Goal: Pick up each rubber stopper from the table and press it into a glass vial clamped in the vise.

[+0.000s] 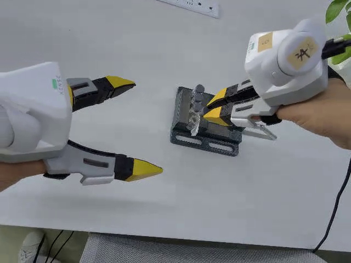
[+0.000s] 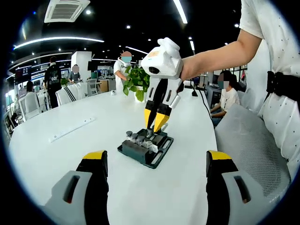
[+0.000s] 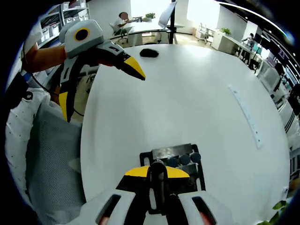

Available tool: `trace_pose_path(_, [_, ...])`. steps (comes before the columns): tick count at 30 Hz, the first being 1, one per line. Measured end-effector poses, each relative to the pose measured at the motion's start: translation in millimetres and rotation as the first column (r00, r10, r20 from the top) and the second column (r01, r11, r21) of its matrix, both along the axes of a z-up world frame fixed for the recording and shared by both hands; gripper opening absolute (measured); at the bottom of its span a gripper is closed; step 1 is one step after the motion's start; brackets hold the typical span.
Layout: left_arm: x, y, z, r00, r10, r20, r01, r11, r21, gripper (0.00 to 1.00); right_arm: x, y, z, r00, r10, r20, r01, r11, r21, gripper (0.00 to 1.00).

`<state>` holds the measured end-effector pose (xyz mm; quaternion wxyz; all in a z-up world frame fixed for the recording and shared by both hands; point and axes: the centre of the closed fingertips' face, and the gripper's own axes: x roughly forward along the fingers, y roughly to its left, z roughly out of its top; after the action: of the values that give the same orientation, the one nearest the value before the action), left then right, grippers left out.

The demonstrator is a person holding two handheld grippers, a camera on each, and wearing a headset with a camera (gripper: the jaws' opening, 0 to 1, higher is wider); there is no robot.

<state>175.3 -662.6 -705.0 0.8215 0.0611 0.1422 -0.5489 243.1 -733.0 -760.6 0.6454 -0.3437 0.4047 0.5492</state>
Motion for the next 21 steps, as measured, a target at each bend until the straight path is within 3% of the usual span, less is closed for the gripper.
trace_pose_path(8, [-2.3, 4.5, -7.1, 1.000, 0.002, -0.001, -0.002, 1.000, 0.017, 0.90, 1.7, 1.8, -14.1, 0.999, 0.039, -0.012, -0.040, 0.997, -0.061, 0.06])
trace_pose_path(21, [-0.7, 7.8, -6.3, 1.000, 0.015, -0.005, -0.015, 1.000, -0.012, 0.90, -0.2, 3.4, -20.0, 0.996, 0.079, -0.029, -0.082, 0.990, -0.111, 0.06])
